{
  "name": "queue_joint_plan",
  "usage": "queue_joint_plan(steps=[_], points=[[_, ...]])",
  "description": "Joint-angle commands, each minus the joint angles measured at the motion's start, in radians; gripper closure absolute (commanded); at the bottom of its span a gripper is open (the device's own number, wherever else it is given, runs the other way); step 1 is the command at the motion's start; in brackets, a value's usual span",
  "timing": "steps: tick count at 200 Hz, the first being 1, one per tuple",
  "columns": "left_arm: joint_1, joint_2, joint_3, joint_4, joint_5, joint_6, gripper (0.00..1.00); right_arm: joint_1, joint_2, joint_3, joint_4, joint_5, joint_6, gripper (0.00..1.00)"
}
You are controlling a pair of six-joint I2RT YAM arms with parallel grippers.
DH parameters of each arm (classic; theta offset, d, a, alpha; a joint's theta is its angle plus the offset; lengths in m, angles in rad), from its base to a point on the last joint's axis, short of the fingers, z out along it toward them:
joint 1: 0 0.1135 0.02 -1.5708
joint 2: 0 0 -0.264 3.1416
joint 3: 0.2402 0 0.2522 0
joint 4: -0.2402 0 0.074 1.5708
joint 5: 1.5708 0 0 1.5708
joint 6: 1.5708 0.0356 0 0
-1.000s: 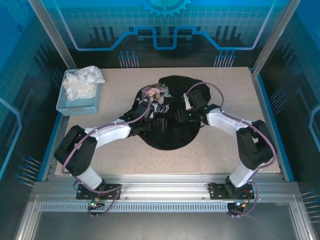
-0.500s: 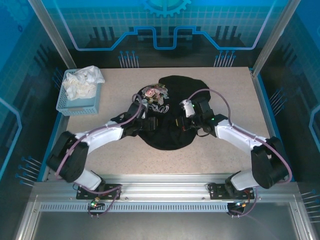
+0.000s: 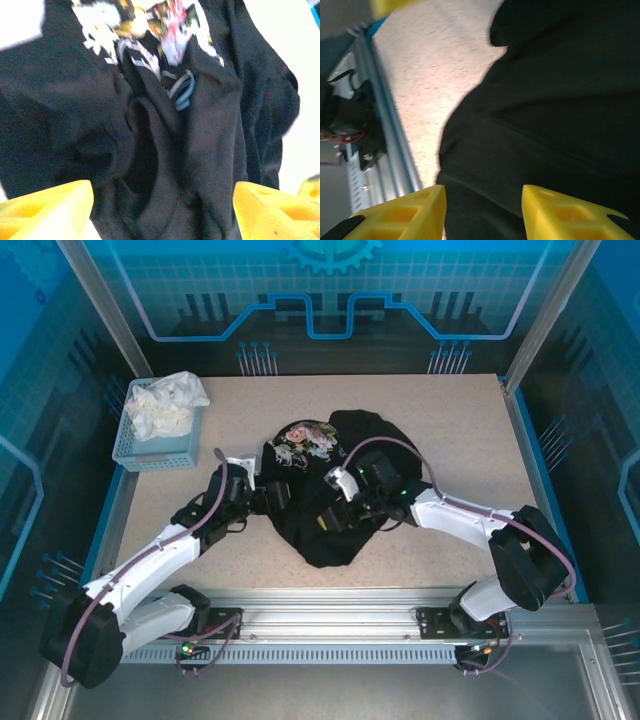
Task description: Fold the inside-out t-shirt
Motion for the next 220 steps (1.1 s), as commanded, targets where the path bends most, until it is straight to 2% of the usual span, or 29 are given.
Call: queue_joint_plan(steps=[1,25,39,64,81,94,103,112,140,184,220], points=[[-0.019,0.026,-0.027,0.026,0.18,-0.035,0.25,-0.026,-0.033,0.01,-0.074,0.059,-0.001,0.54],[-0.026,0.042,-0.003,-0.106,0.078,-0.031,0.24,0.109,-0.038,0.015,-0.128,0.146,-0.05,0.43],[-0.021,0.023,-0.008,-0.125,0.007,-0.032,0.24,0.197,-0.006,0.019,-0.113,0.219,-0.04,0.36],[0.002,-0.015,-0.012,-0.142,-0.06,-0.038,0.23,0.295,0.079,0.022,-0.039,0.323,0.034,0.34],[0.008,-0.044,-0.014,-0.159,-0.072,-0.035,0.23,0.328,0.111,0.022,-0.009,0.394,0.049,0.38],[0.008,-0.066,-0.022,-0.168,-0.069,-0.037,0.23,0.327,0.113,0.054,-0.008,0.427,0.046,0.56],[0.008,-0.076,-0.026,-0.17,-0.057,-0.04,0.23,0.318,0.094,0.056,-0.013,0.437,0.042,0.72],[0.006,-0.085,-0.032,-0.164,-0.03,-0.041,0.23,0.304,0.064,0.047,-0.009,0.427,0.037,0.82],[-0.014,-0.118,-0.073,-0.078,0.063,-0.021,0.24,0.217,-0.056,-0.014,0.003,0.322,0.037,1.0],[-0.121,-0.114,-0.11,0.083,0.1,0.046,0.25,0.033,-0.181,-0.07,-0.002,0.15,0.073,1.0],[-0.202,-0.036,-0.094,0.162,0.097,0.157,0.25,-0.093,-0.22,-0.085,-0.032,0.062,0.085,1.0]])
